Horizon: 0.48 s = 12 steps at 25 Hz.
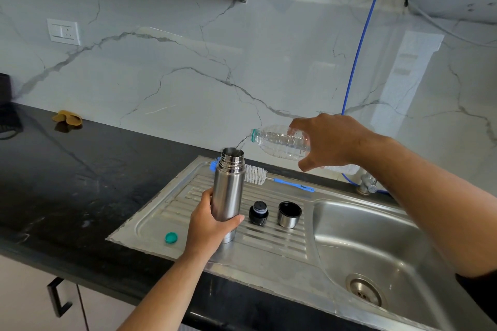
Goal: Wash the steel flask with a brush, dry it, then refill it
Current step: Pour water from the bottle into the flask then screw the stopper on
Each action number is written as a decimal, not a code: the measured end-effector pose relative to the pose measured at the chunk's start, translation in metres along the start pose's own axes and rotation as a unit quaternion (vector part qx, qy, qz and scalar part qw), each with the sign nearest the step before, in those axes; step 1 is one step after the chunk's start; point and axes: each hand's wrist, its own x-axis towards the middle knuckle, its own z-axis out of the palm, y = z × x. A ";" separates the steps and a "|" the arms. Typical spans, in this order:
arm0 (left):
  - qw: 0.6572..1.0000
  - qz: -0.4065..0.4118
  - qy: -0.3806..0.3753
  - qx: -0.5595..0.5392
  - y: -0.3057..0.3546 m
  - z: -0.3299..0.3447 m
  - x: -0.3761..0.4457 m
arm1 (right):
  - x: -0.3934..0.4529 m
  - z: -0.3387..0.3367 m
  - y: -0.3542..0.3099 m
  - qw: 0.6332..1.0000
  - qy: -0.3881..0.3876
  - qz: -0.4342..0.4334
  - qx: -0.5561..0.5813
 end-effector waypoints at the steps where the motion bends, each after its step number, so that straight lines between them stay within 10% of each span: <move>1: 1.000 0.001 0.000 -0.001 0.000 0.000 0.000 | 0.000 0.000 0.000 1.000 -0.001 0.001 -0.001; 12: 1.000 -0.001 -0.002 -0.007 0.000 -0.001 -0.001 | -0.001 -0.002 -0.002 1.000 0.007 0.000 -0.015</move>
